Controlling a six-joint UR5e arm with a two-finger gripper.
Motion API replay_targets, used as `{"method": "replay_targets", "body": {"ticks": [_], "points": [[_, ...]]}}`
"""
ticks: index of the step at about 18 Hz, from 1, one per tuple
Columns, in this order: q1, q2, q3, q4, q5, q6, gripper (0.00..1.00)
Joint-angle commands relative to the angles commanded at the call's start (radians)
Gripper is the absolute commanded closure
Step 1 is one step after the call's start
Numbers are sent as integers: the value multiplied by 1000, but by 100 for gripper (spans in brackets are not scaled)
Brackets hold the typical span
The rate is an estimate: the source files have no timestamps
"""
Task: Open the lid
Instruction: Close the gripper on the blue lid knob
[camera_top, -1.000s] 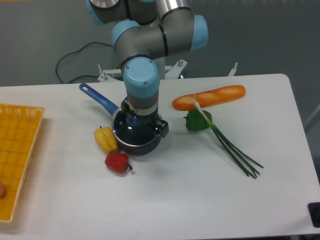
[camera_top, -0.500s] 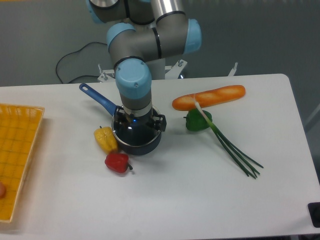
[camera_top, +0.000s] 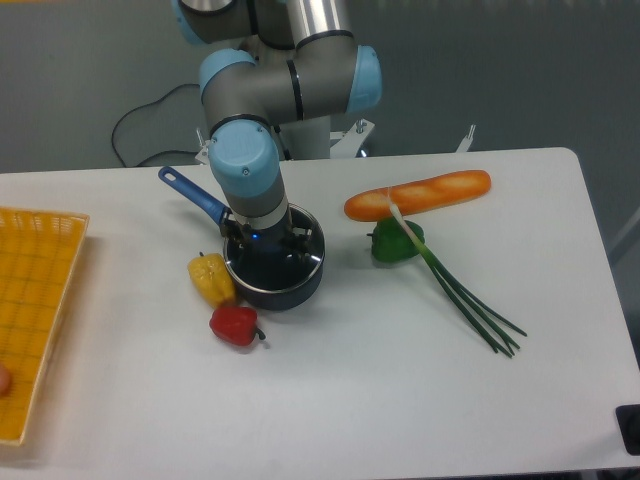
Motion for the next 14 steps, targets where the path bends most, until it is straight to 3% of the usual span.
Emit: {"method": "replay_targets", "body": {"ticks": [9,14], "points": [[-6,5,-21,2,-2,6,0],[6,35,-58,5,-25,49,0]]}}
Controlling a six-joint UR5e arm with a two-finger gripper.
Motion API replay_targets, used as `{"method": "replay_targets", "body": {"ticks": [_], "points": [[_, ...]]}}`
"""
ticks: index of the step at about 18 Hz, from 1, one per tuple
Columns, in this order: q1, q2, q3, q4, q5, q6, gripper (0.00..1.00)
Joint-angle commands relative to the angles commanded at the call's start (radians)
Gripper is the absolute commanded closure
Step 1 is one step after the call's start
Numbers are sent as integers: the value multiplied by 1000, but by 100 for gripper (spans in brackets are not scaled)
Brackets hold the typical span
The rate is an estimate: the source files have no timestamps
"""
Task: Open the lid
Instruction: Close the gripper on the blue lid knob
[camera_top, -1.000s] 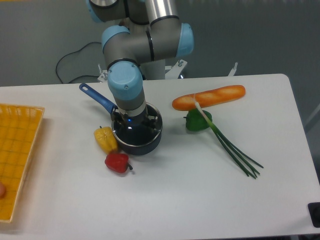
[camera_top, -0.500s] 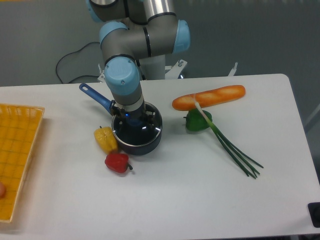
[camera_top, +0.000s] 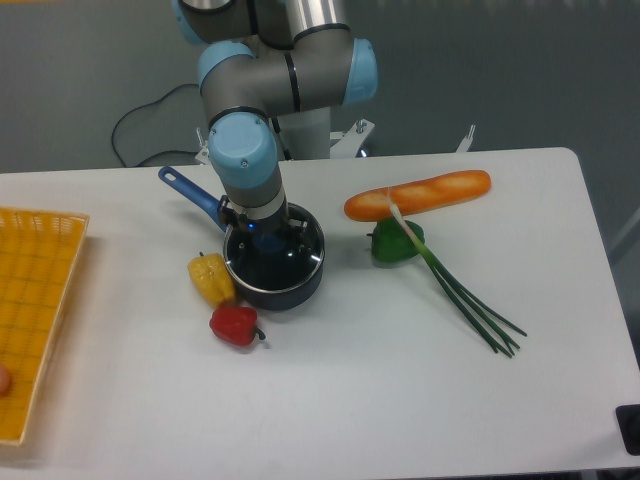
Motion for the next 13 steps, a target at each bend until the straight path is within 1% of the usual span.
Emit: {"method": "replay_targets", "body": {"ticks": [13], "points": [[9,-1,-2,3,-18,-5,0]]}}
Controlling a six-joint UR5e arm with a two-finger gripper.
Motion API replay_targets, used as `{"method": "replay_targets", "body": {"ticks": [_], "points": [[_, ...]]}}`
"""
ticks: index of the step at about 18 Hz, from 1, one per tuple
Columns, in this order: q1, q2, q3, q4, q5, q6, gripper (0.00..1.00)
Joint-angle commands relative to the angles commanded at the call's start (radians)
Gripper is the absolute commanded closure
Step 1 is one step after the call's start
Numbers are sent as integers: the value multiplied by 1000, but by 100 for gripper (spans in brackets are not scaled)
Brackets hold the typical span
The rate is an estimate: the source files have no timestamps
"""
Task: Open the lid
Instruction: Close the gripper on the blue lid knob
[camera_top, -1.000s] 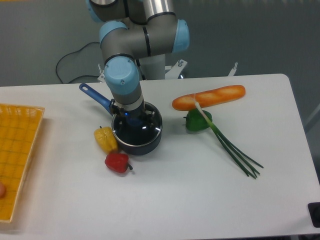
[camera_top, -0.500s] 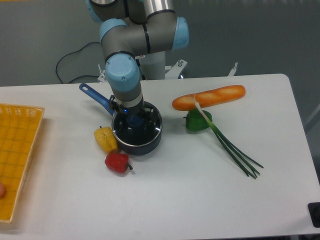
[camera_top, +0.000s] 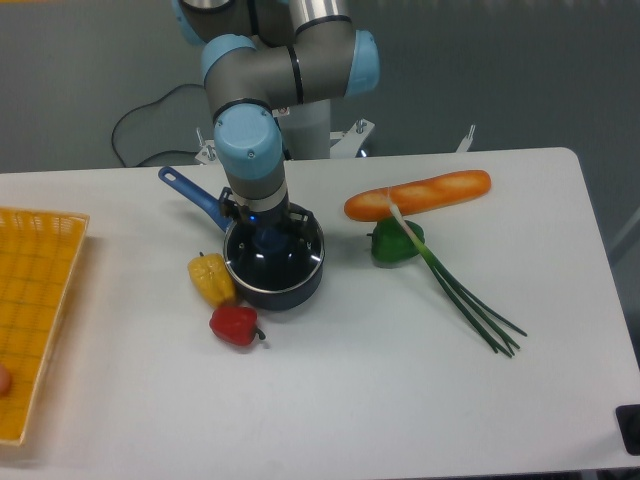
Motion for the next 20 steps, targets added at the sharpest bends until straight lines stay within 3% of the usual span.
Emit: {"method": "replay_targets", "body": {"ticks": [7,9,12,20], "points": [[6,-2,3,0,0,-2,1],[6,-2,3,0,0,-3,8],[5,-3,5,0,0,-3,8],[6,-6,11,-3,0,-3,27]]}}
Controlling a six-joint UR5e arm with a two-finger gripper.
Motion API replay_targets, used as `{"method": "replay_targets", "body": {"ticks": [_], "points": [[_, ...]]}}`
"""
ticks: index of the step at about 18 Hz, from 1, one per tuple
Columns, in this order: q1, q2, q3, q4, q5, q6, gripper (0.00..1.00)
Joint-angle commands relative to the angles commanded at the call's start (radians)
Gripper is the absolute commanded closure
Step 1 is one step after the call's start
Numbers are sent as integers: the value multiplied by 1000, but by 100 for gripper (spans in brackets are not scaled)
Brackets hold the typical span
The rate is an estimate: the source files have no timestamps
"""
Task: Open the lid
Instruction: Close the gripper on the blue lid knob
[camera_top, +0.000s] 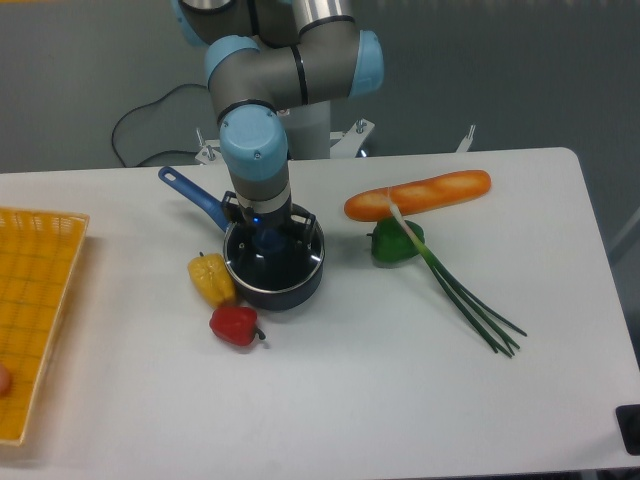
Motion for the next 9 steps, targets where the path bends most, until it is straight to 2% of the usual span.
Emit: {"method": "replay_targets", "body": {"ticks": [4,5,9], "points": [[-2,0,0,2,0,0,34],[-2,0,0,0,0,0,39],[0,-2,3,0,-2,0,41]]}}
